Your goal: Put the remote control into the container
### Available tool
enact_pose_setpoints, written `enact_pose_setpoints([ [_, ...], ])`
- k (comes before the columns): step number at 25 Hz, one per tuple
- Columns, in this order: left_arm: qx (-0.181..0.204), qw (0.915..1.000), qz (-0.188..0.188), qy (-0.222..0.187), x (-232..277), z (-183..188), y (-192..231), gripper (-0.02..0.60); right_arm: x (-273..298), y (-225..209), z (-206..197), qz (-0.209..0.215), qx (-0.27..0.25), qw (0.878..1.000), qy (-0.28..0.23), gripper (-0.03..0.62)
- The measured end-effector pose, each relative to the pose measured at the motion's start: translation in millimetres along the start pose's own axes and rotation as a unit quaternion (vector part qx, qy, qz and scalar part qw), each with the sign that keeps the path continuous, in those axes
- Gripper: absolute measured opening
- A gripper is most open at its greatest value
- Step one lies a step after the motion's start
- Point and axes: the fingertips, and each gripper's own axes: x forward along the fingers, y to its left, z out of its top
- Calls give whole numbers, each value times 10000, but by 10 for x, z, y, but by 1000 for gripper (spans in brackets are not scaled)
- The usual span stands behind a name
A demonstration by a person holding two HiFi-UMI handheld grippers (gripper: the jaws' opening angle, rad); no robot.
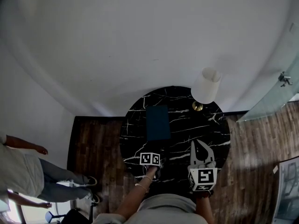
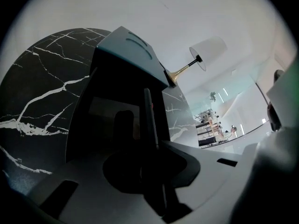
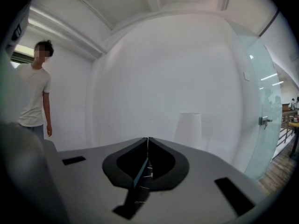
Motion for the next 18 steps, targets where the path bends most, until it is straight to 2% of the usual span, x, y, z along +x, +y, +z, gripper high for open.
enact_pose_setpoints([
  [5,132,9992,386,49,31,-43,106,77,-17,-49,-5,-42,8,10000,12,12],
  [10,344,9981,500,88,36,-46,79,77,-32,-66,-9,-28,60,10000,-23,12],
  [12,454,9968,654,70,20,-42,87,80,-29,-60,-8,-7,57,10000,-25,12],
  [15,680,9938,875,-33,-31,-11,109,123,-36,-57,-10,-17,59,10000,-35,12],
  [18,732,9933,872,-210,-95,59,73,130,-41,-58,-14,-26,64,10000,-27,12],
])
